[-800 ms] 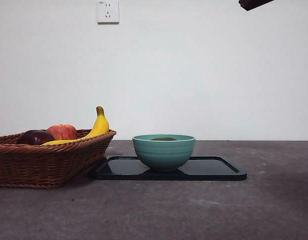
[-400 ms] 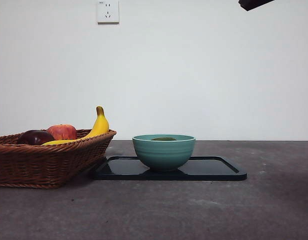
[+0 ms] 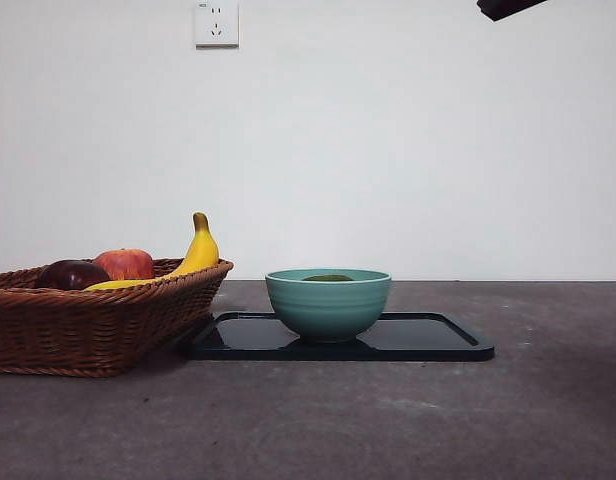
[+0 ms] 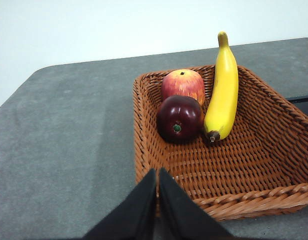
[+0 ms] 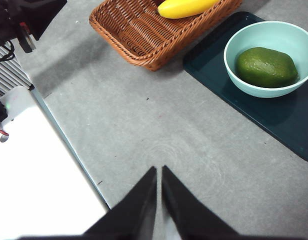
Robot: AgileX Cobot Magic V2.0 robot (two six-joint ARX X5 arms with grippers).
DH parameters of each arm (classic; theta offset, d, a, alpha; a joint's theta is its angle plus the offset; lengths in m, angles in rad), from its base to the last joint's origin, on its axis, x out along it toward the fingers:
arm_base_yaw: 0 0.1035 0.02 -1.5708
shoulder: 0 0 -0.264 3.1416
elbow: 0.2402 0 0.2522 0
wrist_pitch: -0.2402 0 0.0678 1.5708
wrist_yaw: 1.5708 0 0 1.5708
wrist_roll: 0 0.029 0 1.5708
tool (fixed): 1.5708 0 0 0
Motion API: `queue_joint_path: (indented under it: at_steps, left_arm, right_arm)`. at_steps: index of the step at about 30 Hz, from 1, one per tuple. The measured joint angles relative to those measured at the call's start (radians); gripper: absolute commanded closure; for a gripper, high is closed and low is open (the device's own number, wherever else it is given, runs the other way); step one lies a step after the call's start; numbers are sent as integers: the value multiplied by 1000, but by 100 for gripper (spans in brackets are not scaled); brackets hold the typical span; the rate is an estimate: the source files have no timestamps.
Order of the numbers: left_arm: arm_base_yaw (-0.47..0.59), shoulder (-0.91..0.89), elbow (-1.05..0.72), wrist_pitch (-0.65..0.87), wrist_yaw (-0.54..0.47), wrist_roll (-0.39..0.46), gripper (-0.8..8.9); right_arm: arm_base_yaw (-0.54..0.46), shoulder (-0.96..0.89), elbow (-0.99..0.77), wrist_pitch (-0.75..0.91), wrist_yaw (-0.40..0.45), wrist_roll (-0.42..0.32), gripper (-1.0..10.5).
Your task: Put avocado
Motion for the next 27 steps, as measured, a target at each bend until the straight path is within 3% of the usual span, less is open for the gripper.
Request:
queue_joint_path:
  at_steps: [18,22,27]
  left_arm:
    - [0,0,0,0,0,0,806]
    - [0,0,0,0,0,0,806]
    - [0,0,0,0,0,0,806]
  right_arm:
    - [-3,-5,0,0,3,-1,940]
    - [-81,-59,-1,8,23,-42,940]
    - [-280,-156,-39,120,25,-70,940]
